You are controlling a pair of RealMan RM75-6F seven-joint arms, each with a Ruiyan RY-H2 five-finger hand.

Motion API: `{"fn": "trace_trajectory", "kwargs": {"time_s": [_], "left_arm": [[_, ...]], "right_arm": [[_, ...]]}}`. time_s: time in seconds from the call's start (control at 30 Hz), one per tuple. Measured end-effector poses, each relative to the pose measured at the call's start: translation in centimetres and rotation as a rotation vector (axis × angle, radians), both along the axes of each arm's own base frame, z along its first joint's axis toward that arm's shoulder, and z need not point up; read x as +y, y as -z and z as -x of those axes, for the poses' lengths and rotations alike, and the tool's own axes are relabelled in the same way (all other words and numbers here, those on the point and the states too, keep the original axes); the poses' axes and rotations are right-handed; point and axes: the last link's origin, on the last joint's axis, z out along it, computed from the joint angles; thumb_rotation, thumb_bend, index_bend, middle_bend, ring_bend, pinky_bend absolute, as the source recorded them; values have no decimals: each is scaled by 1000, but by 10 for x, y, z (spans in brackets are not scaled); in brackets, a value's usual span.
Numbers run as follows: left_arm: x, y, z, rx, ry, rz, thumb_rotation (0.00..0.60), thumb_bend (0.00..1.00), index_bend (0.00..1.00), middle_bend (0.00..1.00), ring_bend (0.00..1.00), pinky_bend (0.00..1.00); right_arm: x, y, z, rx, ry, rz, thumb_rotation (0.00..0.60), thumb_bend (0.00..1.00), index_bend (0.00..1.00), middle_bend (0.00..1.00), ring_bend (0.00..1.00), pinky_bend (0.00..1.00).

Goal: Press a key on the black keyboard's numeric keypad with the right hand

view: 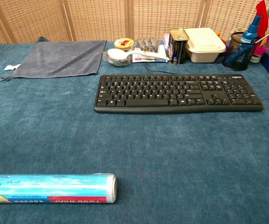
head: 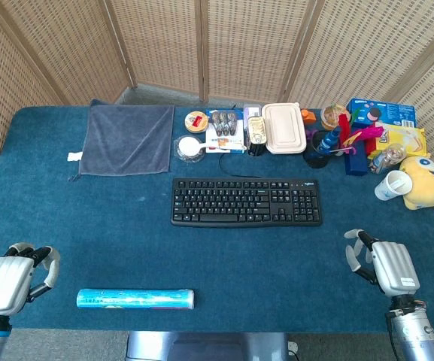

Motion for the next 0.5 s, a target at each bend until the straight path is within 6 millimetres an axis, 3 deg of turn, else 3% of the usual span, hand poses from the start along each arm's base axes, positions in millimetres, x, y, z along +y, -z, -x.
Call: {"fn": "trace_trajectory", "kwargs": {"time_s": [0.2,0.5], "left_arm": [[2,0,0,3,0,-1,0,461,458,584,529,296],[8,-11,-9,16,38,-28,0,461,458,584,529,296]], "right_arm": [[-2,2,0,2,5,-14,0,523,337,549,635,627],[-20,0,-23,-6,-65,-58,0,523,311,548,656,641]]}}
